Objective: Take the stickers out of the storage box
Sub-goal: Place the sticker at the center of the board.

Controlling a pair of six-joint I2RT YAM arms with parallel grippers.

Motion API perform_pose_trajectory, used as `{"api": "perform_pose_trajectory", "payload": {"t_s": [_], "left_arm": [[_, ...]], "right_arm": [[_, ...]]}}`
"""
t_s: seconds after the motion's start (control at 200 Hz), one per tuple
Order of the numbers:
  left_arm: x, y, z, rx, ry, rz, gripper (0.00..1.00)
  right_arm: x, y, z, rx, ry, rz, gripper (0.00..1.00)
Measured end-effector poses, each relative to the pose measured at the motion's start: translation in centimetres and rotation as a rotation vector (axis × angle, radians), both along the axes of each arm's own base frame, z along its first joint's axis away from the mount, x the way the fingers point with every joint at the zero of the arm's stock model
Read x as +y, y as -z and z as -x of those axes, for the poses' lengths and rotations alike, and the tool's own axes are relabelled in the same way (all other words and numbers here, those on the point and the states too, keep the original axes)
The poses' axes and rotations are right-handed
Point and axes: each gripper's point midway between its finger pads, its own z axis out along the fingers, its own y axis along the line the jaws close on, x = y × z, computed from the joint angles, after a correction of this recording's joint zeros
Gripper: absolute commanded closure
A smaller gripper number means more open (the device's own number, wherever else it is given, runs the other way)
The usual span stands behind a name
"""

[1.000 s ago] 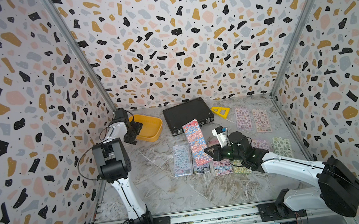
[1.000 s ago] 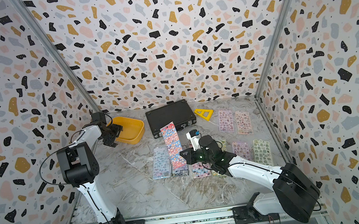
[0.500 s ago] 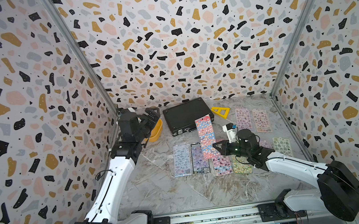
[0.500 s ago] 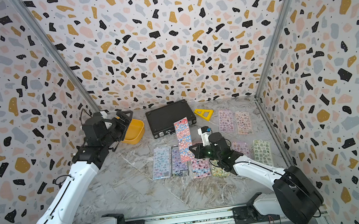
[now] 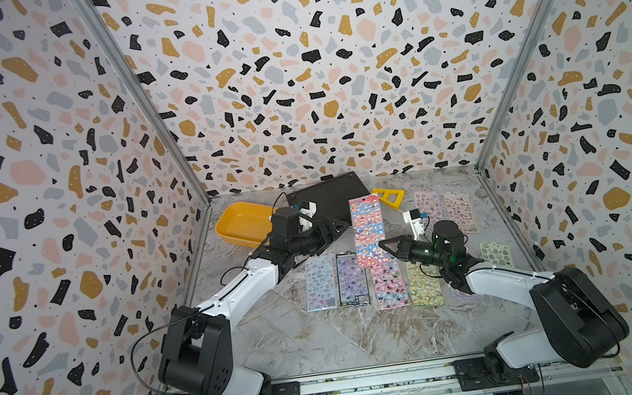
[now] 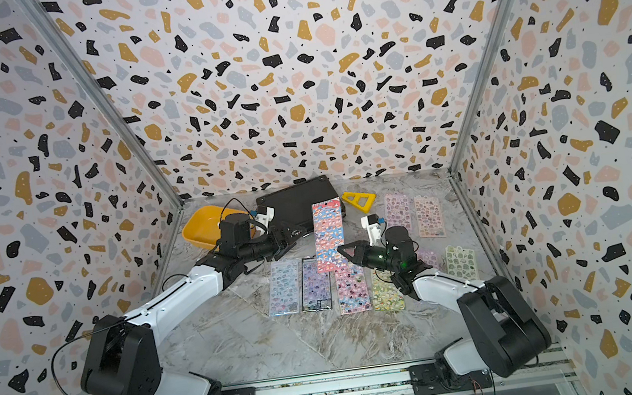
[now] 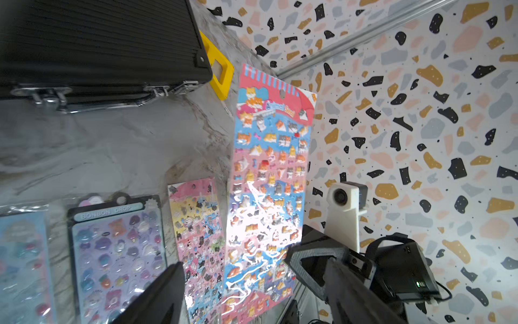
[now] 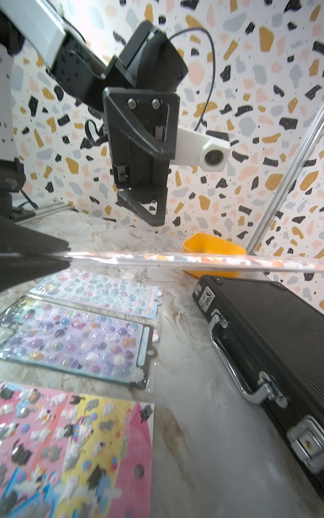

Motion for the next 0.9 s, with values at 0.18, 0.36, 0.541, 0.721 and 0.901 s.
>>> {"api": "perform_pose_trajectory", "payload": {"t_s": [0.18, 0.36, 0.541, 0.721, 0.901], "left_arm": [[-2.5, 0.7, 0.4, 0.016, 0.092, -0.004, 0.26], [-3.1, 2.0, 1.4, 0.049, 0.127, -0.053, 0.30], [-2.1, 2.4, 0.7, 0.049, 0.073, -0.137, 0.31], [-0.2, 1.9, 0.6, 0.026, -0.010, -0.211, 0.33], [-0.6, 1.3, 0.6, 0.012, -0.002, -0.173, 0.40]], "right_arm": [[1.4, 0.0, -0.1, 0.046, -0.075, -0.124, 1.00], [2.0, -0.6, -0.1, 0.066, -0.116, -0.210, 1.00], [2.1, -1.6, 0.1, 0.053, -0.136, -0.252, 1.00], [2.1, -2.0, 0.2, 0.044, -0.142, -0.265, 1.00], [2.1, -2.3, 0.3, 0.037, -0.148, -0.273, 1.00]]}}
